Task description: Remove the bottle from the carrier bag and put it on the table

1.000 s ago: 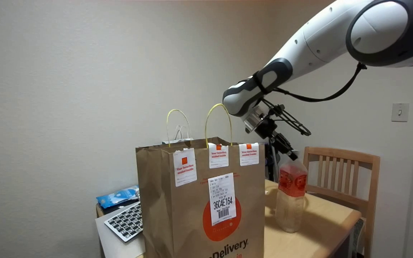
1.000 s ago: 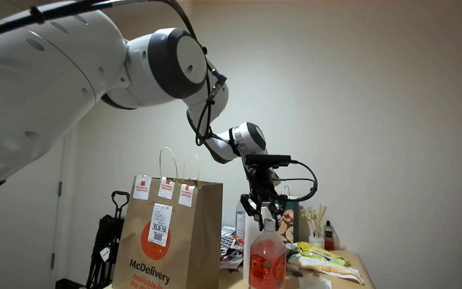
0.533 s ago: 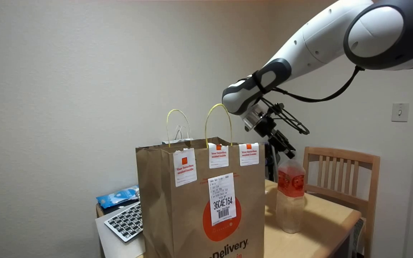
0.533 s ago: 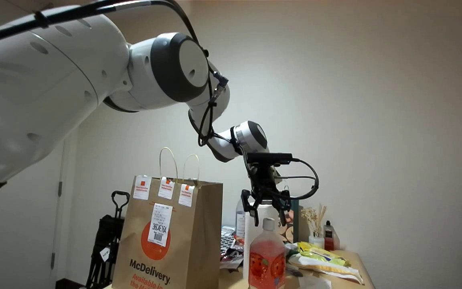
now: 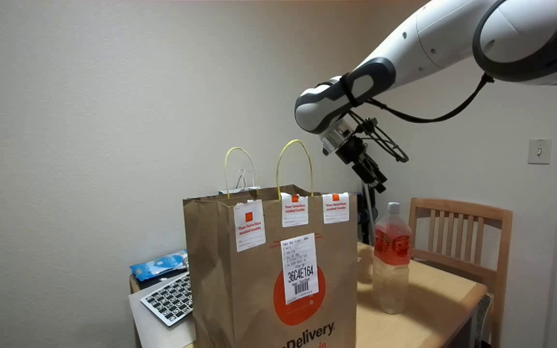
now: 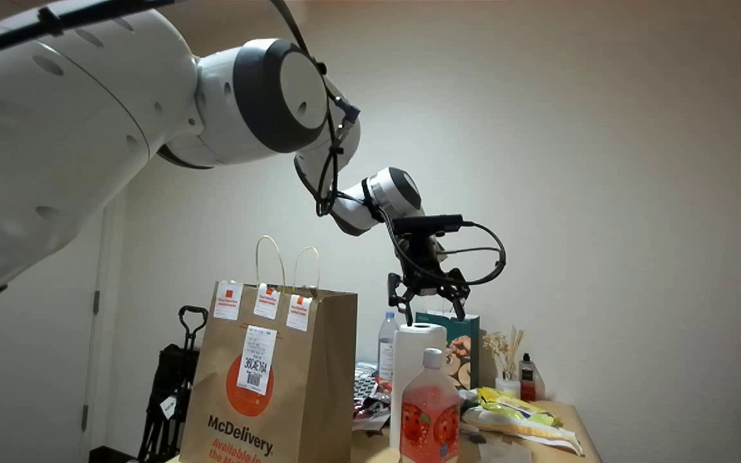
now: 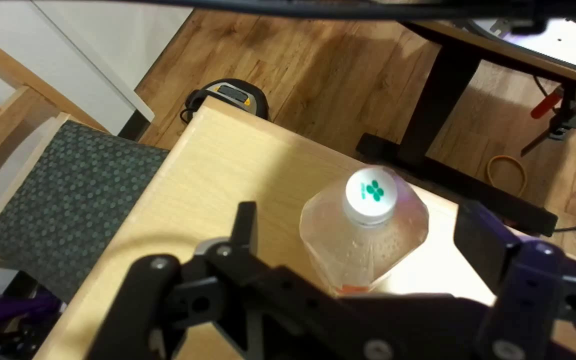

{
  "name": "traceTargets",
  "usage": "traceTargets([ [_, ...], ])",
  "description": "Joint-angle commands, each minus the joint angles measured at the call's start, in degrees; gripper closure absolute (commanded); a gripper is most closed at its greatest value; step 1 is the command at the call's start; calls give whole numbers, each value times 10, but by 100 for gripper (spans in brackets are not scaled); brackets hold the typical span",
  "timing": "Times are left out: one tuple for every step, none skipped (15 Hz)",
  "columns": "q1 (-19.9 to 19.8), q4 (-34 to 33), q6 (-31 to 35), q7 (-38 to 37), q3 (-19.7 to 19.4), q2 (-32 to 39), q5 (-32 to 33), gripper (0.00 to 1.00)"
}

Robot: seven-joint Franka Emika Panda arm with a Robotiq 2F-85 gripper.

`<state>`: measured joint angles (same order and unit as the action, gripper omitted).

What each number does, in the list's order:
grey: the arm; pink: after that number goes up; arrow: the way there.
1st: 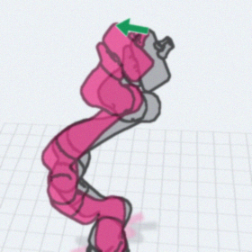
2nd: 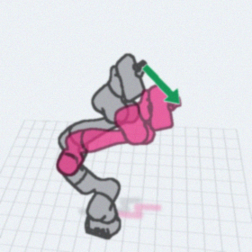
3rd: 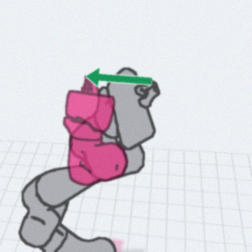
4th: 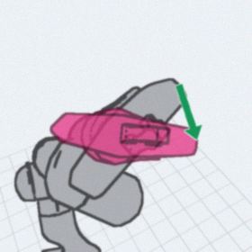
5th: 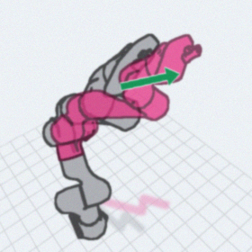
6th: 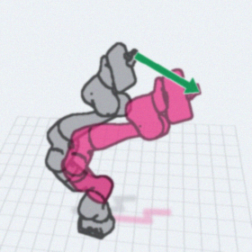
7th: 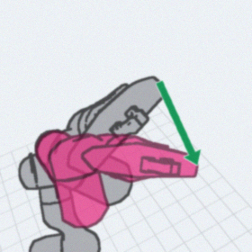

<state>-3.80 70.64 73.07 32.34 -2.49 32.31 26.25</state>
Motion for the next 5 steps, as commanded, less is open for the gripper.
traceTargets([
  [7,11,4,-11,5,-57,14,0],
  [9,8,1,-12,5,-69,12,0],
  [4,-11,-3,-2,5,-33,5,0],
  [6,-13,-3,-2,5,-46,5,0],
  [7,-12,-3,-2,5,-56,5,0],
])
